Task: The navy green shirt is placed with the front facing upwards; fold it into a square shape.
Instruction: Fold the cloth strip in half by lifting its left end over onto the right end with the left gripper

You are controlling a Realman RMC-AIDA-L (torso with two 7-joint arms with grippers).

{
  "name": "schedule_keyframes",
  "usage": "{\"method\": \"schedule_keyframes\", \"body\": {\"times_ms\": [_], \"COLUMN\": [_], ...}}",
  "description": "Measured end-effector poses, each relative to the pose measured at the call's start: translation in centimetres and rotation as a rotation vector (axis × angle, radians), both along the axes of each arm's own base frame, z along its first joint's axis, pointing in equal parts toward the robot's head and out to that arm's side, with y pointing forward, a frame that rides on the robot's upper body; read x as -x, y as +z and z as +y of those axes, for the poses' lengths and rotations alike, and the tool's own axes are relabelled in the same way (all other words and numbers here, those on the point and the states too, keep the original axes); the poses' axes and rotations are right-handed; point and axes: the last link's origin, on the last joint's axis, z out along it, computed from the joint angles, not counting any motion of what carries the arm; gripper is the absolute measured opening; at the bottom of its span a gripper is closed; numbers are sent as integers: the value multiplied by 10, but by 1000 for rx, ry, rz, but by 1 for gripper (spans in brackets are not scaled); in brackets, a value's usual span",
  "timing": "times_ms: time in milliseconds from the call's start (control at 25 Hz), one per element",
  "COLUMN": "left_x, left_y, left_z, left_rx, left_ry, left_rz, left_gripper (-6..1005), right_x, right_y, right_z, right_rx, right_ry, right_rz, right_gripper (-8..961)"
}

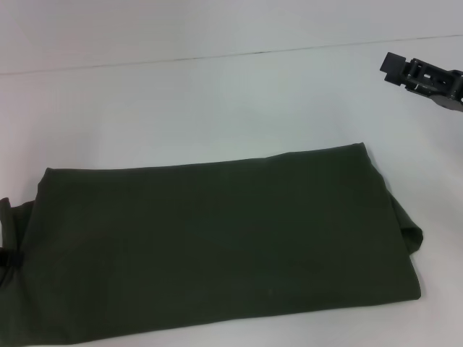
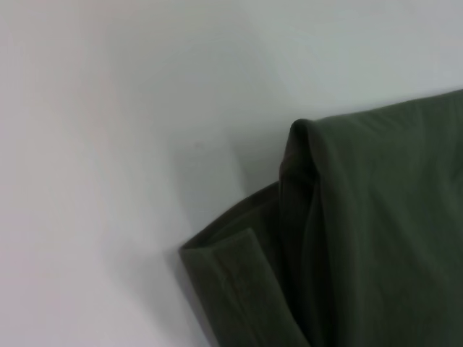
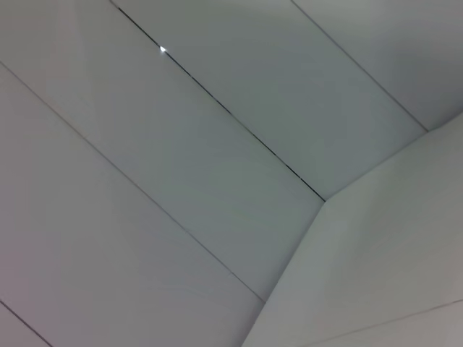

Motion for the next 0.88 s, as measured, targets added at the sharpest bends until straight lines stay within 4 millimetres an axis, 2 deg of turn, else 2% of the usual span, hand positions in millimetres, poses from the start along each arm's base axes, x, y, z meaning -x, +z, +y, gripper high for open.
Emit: {"method": "schedule_keyframes", "body": {"times_ms": [880], "left_x": [-5], "left_y": [3], "left_z": [3], "left_rx": [-21], "left_ry": [-15], "left_rz": [-17], "left_gripper": [146], "right_x": [-4], "right_y": [-1], "right_z": [-4], "right_rx": [-3], "right_ry": [-10], "right_rz": [0], "right_gripper": [885]}}
